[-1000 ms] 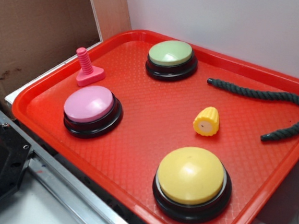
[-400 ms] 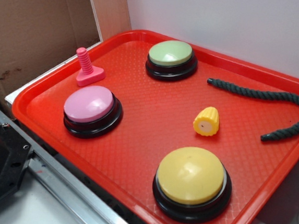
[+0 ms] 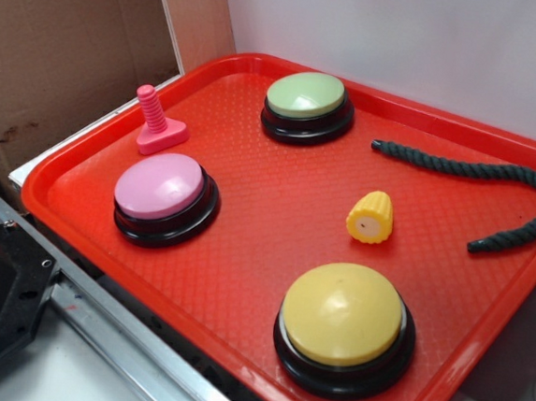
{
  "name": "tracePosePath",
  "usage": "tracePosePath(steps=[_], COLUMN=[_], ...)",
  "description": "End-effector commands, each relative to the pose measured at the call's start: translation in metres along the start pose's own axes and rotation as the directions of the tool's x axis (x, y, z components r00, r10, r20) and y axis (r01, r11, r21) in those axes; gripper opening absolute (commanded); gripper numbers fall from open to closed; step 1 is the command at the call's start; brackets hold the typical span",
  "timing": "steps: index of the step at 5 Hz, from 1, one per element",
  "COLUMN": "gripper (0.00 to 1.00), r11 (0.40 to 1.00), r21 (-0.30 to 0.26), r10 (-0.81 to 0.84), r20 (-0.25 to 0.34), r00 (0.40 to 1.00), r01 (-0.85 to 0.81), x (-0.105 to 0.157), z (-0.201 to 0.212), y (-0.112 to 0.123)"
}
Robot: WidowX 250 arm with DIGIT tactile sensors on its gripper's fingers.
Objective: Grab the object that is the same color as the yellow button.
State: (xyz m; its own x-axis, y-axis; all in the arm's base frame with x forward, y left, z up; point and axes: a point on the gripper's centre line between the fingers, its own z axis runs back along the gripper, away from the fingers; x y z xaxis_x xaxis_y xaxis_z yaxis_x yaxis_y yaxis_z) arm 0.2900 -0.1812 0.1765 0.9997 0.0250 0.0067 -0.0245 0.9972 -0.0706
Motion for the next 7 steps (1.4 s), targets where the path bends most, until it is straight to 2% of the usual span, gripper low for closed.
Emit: tracePosePath(steps=[1,2,3,4,5,6,7], gripper=[1.0,1.0,1.0,1.0,1.0,1.0,1.0], r11=[0.985,0.993,0.99,0.987,0.986,0.991,0.993], r21=[-0.1,-0.116,-0.088,-0.081,-0.105,-0.116,-0.077], r10=[0.136,-0.021,-0.11,-0.149,-0.137,-0.072,-0.094], r20=[-0.052,-0.06,-0.043,-0.104,-0.1,-0.091,-0.122], r00=[0.989,0.998,0.993,0.983,0.986,0.993,0.988], r01=[-0.14,0.014,0.106,0.141,0.126,0.061,0.085], x=[-0.017,-0.024,-0.023,-0.014,-0.008,-0.009,-0.015], z=[-0.024,-0.061,-0.075,-0.094,-0.104,-0.113,-0.125], y=[0.014,0.035,0.042,0.03,0.022,0.028,0.031])
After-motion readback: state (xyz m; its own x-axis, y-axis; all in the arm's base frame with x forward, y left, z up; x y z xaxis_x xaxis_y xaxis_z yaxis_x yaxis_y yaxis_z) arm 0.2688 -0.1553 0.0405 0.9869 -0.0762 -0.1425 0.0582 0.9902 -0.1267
